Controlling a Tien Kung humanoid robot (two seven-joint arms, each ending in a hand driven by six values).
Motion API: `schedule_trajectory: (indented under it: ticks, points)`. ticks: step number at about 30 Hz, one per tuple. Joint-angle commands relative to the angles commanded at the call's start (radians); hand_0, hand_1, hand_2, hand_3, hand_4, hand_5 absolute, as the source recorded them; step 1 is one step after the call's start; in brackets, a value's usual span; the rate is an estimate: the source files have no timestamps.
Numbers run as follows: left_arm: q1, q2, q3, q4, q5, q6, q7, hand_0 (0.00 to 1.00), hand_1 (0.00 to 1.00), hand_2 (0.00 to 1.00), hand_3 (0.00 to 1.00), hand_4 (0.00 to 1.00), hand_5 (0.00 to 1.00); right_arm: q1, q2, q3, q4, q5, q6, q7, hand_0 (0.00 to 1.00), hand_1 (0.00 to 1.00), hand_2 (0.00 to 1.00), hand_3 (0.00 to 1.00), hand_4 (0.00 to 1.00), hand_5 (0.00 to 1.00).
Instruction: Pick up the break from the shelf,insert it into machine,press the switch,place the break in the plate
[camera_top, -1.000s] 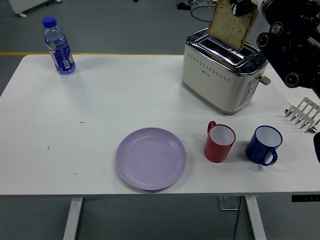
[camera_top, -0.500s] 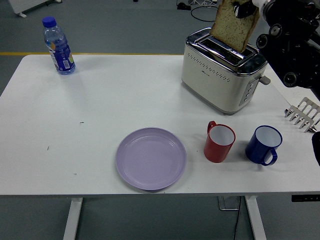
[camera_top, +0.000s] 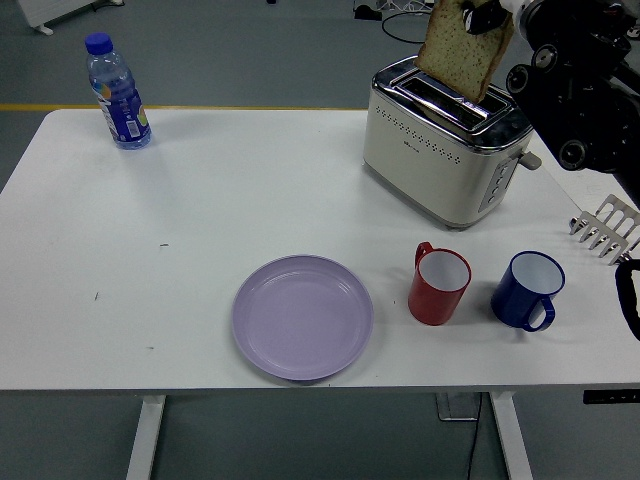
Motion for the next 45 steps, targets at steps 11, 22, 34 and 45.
schedule_trajectory:
  ticks: [11, 22, 34, 45]
  points:
    - [-0.002, 0.001, -0.003, 0.000, 0.004, 0.002, 0.000, 0.625, 0.443, 0.436, 0.508, 0.264, 0.803, 0.005, 0.011, -0.002, -0.019, -0.013, 0.003, 0.007, 0.297, 0.357, 0.466, 0.541, 0.433, 0.002]
    - [-0.004, 0.002, 0.001, 0.000, 0.002, 0.005, -0.001, 0.625, 0.443, 0.435, 0.508, 0.264, 0.803, 0.006, 0.015, 0.001, -0.036, -0.033, 0.028, 0.013, 0.435, 0.478, 0.575, 0.580, 0.513, 0.032]
    - [-0.005, 0.002, 0.002, 0.000, 0.003, 0.005, -0.001, 0.624, 0.441, 0.430, 0.510, 0.263, 0.802, 0.010, 0.017, -0.005, -0.041, -0.041, 0.027, 0.014, 0.488, 0.533, 0.632, 0.605, 0.536, 0.051]
    - [-0.005, 0.003, -0.003, 0.000, 0.009, 0.005, 0.001, 0.625, 0.439, 0.429, 0.508, 0.263, 0.798, 0.013, 0.015, -0.025, -0.031, -0.065, -0.052, 0.038, 0.167, 0.308, 0.435, 0.534, 0.499, 0.002]
